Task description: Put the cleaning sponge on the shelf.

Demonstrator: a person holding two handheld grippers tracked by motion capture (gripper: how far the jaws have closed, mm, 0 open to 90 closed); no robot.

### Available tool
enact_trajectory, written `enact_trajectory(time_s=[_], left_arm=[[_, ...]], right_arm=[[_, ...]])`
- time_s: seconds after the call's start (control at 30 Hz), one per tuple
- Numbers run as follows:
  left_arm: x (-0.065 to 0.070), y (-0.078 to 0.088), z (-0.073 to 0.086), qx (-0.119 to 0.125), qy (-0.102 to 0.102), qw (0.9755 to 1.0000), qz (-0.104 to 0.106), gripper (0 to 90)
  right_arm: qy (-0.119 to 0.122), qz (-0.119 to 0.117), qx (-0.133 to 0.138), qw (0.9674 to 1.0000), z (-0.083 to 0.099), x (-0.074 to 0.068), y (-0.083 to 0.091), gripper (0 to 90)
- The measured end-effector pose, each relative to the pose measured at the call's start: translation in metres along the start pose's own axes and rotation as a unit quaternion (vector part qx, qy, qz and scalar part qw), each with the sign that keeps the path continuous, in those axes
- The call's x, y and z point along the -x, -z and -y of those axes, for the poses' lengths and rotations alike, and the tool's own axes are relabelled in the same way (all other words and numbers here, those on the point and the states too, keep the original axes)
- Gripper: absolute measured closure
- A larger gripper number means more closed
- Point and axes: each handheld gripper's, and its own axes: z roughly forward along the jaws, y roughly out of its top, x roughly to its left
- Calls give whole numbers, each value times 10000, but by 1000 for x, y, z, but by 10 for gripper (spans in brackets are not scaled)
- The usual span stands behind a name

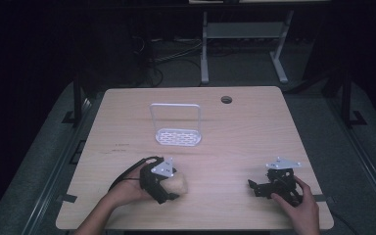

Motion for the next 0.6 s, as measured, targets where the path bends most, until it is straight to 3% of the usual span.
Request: enact_trajectory(time_s=[0.47,0.6], left_arm=[[-1,-1,1,-39,40,10000,-27,154],[-2,1,2,-2,23,10000,-11,224]], right_arm=[[-1,1,-1,10000,0,0,0,7],[0,1,0,10000,0,0,0,7]])
